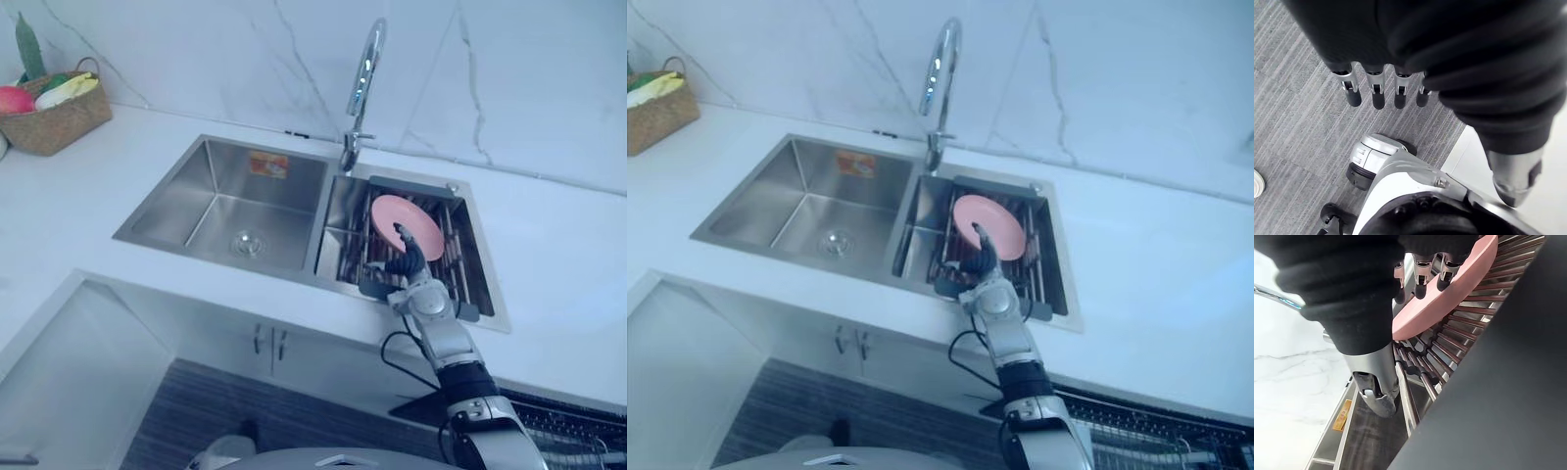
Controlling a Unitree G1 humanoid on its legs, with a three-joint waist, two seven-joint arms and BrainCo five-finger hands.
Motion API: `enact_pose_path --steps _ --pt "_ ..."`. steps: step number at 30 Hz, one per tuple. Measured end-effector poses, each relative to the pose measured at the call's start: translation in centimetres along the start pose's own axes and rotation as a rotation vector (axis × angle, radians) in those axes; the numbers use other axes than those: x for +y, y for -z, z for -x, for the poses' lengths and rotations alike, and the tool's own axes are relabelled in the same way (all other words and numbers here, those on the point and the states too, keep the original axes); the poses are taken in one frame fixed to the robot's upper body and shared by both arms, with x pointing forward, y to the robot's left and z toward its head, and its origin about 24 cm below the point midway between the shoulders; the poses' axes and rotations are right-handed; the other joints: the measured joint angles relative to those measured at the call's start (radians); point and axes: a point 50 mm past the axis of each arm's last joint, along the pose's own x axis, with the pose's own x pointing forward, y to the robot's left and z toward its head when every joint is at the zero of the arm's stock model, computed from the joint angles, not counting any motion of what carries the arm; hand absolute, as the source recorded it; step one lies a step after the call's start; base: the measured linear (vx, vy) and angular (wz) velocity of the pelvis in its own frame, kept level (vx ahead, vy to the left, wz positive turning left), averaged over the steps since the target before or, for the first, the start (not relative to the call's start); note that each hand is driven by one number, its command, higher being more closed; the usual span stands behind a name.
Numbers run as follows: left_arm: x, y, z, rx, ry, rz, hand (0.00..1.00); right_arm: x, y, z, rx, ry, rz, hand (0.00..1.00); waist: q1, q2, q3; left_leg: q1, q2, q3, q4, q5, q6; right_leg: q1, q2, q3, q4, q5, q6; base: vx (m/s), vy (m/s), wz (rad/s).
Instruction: Walk over to the sink, pick up the cup, carry it to the dishwasher, place the cup inside the dishwasher, then close the dishwasher door
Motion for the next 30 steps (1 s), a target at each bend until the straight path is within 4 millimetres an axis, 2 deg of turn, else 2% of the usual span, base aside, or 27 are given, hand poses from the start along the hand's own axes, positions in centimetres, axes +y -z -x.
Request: enact_pose_path --steps 14,30 --pt "0.0 -0.4 0.1 -0.013 0.009 -0.025 0.00 -1.1 -0.9 -1.5 0.037 0.152 0.138 0.00 0.013 -0.007 0.027 0.002 -0.007 -0.022 -0.001 -0.002 0.003 0.020 -0.002 -0.026 0.001 -0.019 -0.008 -0.01 -0.002 0.04" --pt "0.1 -0.5 0.1 -0.012 0.017 -0.053 0.00 -1.5 -0.8 -1.5 0.042 0.220 0.130 0.00 0.019 -0.011 0.032 0.012 -0.007 -0.013 0.000 -0.008 -0.001 0.022 -0.002 -0.020 0.000 -0.015 0.000 0.00 -0.002 -0.01"
